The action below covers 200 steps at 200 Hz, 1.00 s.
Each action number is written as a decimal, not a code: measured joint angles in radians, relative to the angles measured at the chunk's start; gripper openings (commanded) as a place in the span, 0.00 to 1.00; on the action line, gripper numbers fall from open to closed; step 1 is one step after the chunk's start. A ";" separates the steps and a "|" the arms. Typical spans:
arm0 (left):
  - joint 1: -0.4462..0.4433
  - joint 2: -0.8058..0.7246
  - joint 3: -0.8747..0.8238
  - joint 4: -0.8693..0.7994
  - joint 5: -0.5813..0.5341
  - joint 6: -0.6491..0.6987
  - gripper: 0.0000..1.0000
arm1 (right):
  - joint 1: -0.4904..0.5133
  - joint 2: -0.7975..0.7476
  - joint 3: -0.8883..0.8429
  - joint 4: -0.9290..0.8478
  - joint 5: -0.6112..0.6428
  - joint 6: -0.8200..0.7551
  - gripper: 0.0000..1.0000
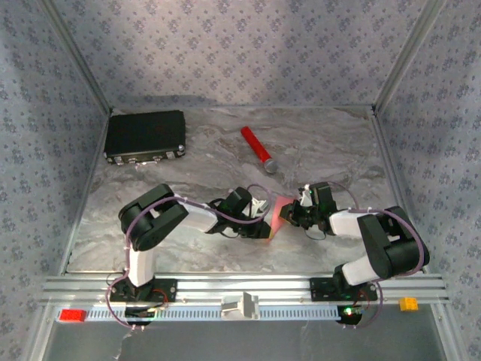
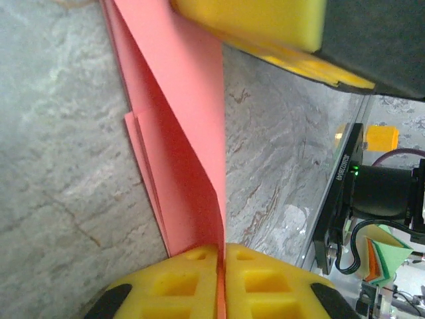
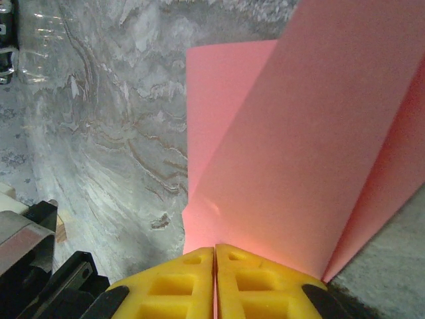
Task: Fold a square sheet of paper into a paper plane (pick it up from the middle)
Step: Perform the fifth fold on the wing at the bottom-center of the table.
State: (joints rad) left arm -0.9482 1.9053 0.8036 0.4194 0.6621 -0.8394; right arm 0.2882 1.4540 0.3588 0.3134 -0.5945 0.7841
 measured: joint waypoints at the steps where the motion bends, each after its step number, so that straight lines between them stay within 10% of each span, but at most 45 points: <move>1: 0.000 0.000 0.000 0.000 0.000 0.002 0.03 | 0.000 0.000 0.000 0.000 0.000 0.000 0.11; 200: -0.013 -0.045 -0.039 -0.056 0.020 0.045 0.04 | -0.001 0.000 0.000 -0.002 0.000 0.000 0.11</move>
State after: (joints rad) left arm -0.9615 1.8603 0.7647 0.3630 0.6823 -0.7948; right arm 0.2874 1.4540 0.3588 0.3119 -0.5941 0.7841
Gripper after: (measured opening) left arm 0.092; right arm 0.106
